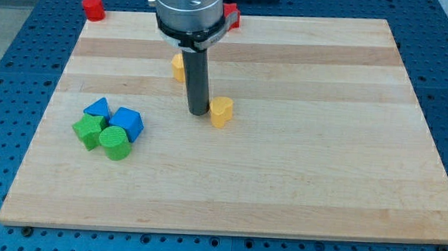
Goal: Push the yellow hexagon diagonally to yellow heart
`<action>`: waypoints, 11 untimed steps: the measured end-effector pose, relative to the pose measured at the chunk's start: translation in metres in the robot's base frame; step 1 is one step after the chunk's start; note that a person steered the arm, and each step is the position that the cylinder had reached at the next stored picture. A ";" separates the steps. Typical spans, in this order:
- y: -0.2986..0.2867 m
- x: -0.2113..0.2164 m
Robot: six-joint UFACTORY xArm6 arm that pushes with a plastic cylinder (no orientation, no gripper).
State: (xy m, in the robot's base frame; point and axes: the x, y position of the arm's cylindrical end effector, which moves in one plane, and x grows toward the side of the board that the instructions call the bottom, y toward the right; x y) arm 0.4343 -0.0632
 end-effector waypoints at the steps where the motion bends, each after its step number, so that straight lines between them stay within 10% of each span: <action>1: -0.021 -0.009; 11: 0.018 -0.115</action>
State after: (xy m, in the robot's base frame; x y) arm 0.3195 -0.0452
